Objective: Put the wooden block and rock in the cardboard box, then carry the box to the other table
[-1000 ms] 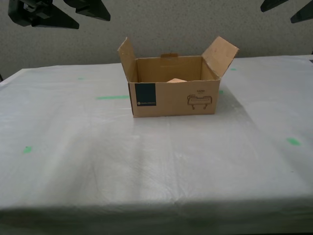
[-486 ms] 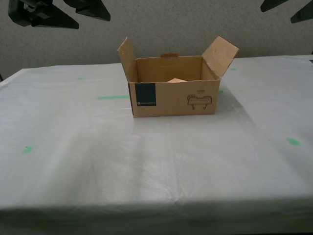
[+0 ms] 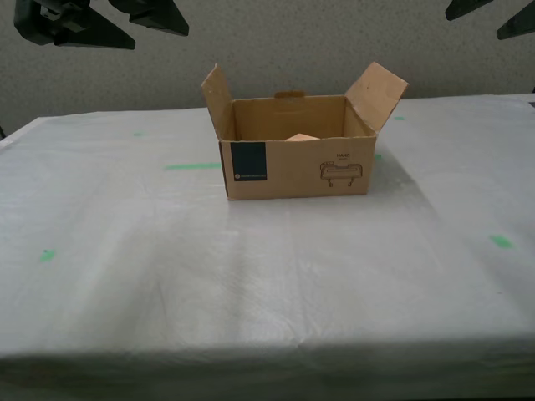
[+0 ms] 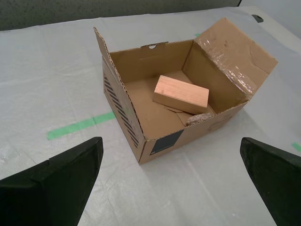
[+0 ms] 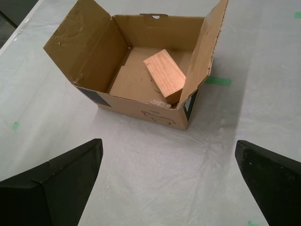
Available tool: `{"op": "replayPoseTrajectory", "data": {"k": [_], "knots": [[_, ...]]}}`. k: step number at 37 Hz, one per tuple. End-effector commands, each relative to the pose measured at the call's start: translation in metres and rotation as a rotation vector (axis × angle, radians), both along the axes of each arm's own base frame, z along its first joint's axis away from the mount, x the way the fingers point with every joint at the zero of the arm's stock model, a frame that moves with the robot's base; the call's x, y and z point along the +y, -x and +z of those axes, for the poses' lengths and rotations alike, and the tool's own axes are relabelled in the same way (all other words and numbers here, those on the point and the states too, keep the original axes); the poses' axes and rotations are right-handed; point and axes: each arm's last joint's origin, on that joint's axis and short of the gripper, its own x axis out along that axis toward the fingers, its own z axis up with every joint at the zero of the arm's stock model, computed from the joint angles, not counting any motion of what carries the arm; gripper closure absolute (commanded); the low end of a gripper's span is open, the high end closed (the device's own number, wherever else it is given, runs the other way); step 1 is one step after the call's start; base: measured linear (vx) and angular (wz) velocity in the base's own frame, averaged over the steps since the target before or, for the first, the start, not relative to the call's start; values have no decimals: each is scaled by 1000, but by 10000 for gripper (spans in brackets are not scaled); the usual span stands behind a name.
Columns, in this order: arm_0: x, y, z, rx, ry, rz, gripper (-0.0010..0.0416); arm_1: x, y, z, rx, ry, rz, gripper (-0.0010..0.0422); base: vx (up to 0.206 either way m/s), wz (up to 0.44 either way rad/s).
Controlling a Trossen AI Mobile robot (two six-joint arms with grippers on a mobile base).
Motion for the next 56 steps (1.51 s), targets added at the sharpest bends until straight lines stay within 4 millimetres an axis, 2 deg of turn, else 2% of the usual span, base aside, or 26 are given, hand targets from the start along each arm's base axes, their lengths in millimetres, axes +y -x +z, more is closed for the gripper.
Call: {"op": "replayPoseTrajectory", "data": {"k": [1,56], "knots": [[0,0,0,-2,-1,0,12,0,0,0,-1,0,0,12,0,0],[0,0,0,-2,-1,0,12,0,0,0,-1,0,0,12,0,0]]}}
